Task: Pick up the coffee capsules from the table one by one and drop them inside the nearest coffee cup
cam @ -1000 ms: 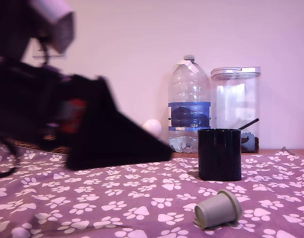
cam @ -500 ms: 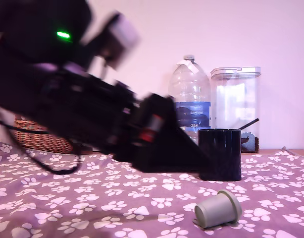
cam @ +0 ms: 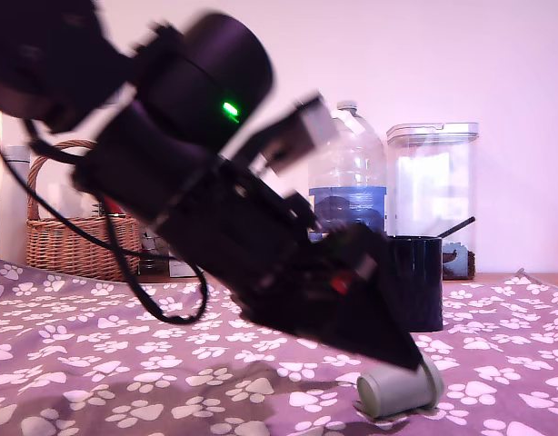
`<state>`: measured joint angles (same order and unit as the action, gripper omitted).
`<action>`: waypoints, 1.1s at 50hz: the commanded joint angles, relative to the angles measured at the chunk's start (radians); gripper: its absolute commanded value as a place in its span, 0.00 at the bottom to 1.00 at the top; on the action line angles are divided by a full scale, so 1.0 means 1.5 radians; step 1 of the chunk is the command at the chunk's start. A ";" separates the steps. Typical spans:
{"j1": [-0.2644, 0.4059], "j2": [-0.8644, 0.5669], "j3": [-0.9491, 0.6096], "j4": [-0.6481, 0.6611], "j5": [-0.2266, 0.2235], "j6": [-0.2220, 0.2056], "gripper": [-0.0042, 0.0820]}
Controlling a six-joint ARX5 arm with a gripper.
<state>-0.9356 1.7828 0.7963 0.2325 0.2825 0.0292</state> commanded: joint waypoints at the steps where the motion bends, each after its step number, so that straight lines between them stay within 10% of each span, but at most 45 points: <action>1: -0.002 0.020 0.015 -0.013 -0.002 0.003 0.71; 21: -0.019 0.051 0.058 -0.077 -0.004 0.017 0.69; 38: -0.023 0.051 0.058 -0.087 -0.005 0.021 0.28; 55: -0.024 0.051 0.058 -0.080 -0.003 0.021 0.15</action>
<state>-0.9665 1.8374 0.8795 0.0986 0.2775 0.0555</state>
